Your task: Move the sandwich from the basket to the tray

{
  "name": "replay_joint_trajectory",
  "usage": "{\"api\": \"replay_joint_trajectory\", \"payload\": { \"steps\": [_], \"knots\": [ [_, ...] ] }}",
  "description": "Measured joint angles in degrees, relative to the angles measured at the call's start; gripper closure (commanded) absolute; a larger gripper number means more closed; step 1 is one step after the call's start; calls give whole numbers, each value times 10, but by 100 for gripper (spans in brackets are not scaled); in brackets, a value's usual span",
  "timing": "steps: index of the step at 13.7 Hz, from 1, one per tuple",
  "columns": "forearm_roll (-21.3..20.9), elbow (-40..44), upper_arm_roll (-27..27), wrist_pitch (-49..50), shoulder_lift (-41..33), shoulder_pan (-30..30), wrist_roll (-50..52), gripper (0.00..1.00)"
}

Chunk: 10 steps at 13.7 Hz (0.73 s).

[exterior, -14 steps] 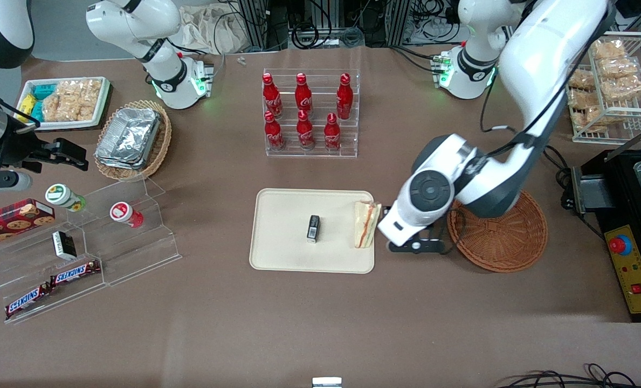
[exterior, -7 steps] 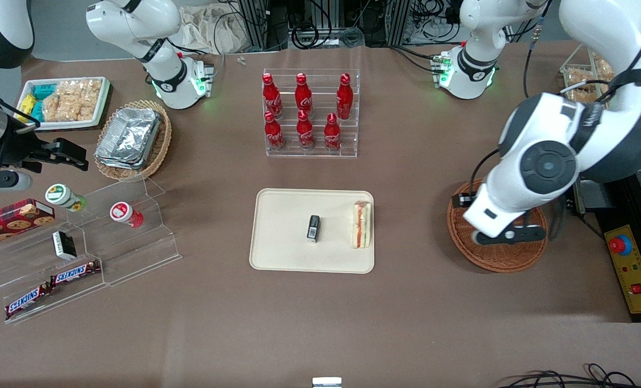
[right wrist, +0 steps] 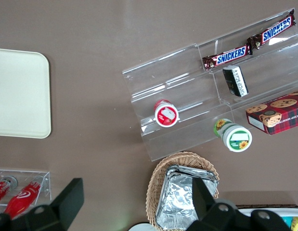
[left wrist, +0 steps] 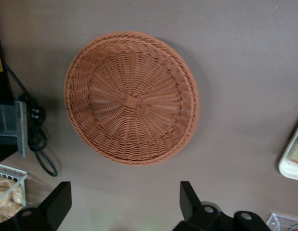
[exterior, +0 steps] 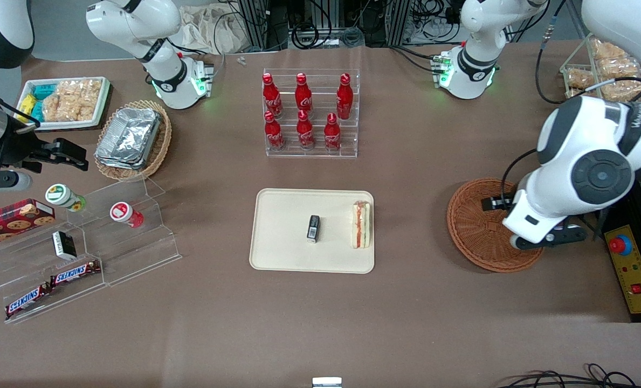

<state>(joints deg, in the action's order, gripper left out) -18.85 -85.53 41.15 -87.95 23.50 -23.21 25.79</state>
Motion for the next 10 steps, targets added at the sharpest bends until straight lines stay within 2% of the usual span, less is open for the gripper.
{"api": "replay_joint_trajectory", "payload": {
  "steps": [3, 6, 8, 10],
  "knots": [
    [28, 11, 0, 0, -1, -44, -43, 0],
    [45, 20, -13, 5, -3, -48, -62, 0],
    [77, 21, -79, 6, -16, -7, -112, 0],
    [123, 22, -190, 6, -36, 69, -144, 0]
  ]
}}
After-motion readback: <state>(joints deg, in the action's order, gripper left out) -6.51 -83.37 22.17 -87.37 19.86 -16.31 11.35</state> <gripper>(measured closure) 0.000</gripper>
